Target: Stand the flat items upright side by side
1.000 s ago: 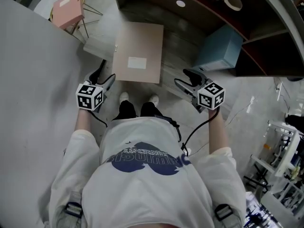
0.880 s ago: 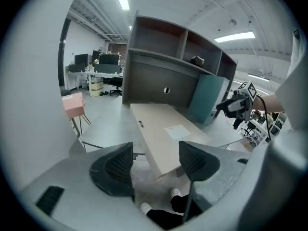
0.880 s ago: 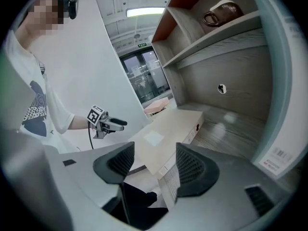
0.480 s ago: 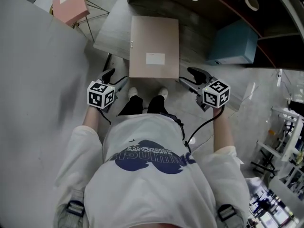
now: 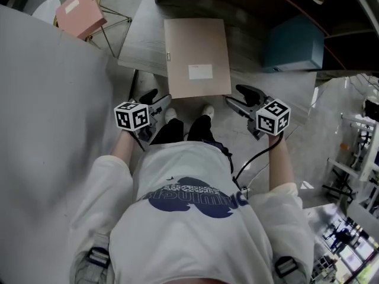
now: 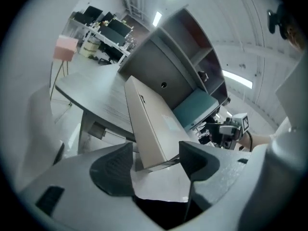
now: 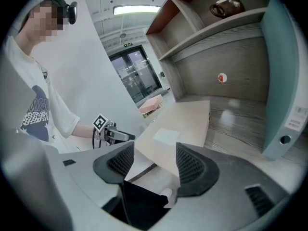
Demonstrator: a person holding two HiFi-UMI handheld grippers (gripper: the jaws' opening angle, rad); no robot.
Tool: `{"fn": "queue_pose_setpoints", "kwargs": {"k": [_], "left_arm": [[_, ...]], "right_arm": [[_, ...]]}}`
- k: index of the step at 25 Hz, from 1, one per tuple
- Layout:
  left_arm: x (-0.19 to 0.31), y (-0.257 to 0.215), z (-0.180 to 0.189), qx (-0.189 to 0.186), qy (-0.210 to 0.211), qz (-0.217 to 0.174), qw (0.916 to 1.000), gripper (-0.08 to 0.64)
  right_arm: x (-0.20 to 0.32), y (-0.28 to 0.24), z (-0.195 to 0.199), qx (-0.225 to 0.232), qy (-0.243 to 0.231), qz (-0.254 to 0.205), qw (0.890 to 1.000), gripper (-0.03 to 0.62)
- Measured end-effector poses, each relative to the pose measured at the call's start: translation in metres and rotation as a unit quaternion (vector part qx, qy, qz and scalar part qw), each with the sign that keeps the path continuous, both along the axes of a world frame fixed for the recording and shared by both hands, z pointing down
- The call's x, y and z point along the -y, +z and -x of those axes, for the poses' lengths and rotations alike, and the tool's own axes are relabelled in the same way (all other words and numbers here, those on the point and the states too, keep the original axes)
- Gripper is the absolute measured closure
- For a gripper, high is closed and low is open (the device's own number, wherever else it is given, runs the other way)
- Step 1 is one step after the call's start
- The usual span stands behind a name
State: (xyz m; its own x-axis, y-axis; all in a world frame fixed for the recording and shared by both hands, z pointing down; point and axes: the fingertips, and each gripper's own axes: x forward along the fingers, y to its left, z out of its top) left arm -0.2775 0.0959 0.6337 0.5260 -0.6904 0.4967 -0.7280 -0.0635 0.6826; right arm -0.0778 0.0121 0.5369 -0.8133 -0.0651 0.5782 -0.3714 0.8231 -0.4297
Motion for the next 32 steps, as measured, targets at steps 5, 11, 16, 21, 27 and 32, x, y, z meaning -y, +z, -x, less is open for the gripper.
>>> {"fn": "queue_pose_setpoints", "kwargs": {"k": [5, 11, 16, 21, 27, 32], "left_arm": [[0.008, 0.016, -0.012, -0.077, 0.004, 0.02, 0.9968, 0.252], [0.025, 0.026, -0.015, -0.13, 0.019, 0.034, 0.9907, 0.252], [0.037, 0.034, -0.018, -0.136, 0.034, 0.05, 0.9888, 0.252], [0.04, 0.036, -0.025, -0.158, 0.051, 0.064, 0.9841, 0.252], [0.039, 0.037, -0.027, -0.161, 0.065, 0.076, 0.9819, 0.267], [0.041, 0.037, -0.027, -0.167, 0.07, 0.088, 0.9795, 0.274]], "right_arm": [[0.004, 0.003, -0.013, -0.005, 0.025, 0.01, 1.0, 0.324], [0.018, 0.013, -0.022, 0.007, 0.066, 0.038, 0.997, 0.322], [0.038, 0.018, -0.027, 0.036, 0.111, 0.075, 0.99, 0.307], [0.061, 0.025, -0.029, 0.047, 0.134, 0.108, 0.984, 0.293], [0.094, 0.045, -0.012, 0.041, 0.127, 0.148, 0.98, 0.267], [0.122, 0.072, 0.01, 0.024, 0.103, 0.198, 0.974, 0.267]]}}
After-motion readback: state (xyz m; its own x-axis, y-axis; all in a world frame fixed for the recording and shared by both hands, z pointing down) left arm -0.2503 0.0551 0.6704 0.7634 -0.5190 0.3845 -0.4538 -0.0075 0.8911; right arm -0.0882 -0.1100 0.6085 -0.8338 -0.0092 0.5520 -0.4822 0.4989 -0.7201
